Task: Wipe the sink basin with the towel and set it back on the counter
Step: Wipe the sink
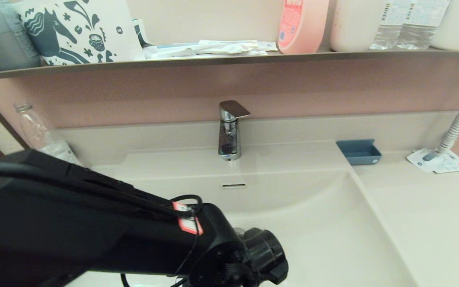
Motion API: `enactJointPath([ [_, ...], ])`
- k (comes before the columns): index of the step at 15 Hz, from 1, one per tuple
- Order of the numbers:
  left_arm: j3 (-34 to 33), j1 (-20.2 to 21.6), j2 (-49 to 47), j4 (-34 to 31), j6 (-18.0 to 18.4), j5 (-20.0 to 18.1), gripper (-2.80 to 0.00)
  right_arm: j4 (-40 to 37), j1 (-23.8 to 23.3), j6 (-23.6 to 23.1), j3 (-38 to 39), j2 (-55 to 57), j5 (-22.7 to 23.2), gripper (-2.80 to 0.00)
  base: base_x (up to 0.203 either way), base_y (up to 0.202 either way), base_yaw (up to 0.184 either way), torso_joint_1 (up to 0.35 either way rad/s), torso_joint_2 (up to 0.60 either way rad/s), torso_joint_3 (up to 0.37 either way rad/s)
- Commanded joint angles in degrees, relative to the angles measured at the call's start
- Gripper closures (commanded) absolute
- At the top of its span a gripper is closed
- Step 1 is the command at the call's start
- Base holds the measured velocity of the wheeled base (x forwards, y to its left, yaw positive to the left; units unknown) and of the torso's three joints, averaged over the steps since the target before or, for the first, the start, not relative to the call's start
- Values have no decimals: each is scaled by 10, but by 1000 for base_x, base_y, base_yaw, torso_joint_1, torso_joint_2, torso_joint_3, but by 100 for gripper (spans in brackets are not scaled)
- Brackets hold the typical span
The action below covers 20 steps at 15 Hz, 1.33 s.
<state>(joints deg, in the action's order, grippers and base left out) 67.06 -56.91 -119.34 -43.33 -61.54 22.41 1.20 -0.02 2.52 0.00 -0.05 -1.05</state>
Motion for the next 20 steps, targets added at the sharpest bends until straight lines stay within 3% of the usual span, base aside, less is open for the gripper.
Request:
enactJointPath([
  [1, -64, 32, 44, 25, 21, 1, 0, 0, 0, 0, 0, 0, 0, 0, 0, 0, 0, 0, 0, 0],
  [4, -106, 86, 76, 149, 93, 18, 0, 0, 0, 0, 0, 0, 0, 0, 0, 0, 0, 0, 0, 0],
  [6, -119, 116, 79, 248, 161, 31, 0, 0, -1, 0, 0, 0, 0, 0, 0, 0, 0, 0, 0, 0],
  [10, -115, 184, 67, 337, 252, 34, 0, 0, 0, 0, 0, 0, 0, 0, 0, 0, 0, 0, 0, 0],
  [14, -104, 194, 14, 433, 260, 58, 0, 0, -1, 0, 0, 0, 0, 0, 0, 0, 0, 0, 0, 0],
  [17, -93, 152, -3, 457, 245, 76, 0, 0, 0, 0, 0, 0, 0, 0, 0, 0, 0, 0, 0, 0],
  [20, -73, 109, -20, 447, 199, 90, 0, 0, -1, 0, 0, 0, 0, 0, 0, 0, 0, 0, 0, 0],
])
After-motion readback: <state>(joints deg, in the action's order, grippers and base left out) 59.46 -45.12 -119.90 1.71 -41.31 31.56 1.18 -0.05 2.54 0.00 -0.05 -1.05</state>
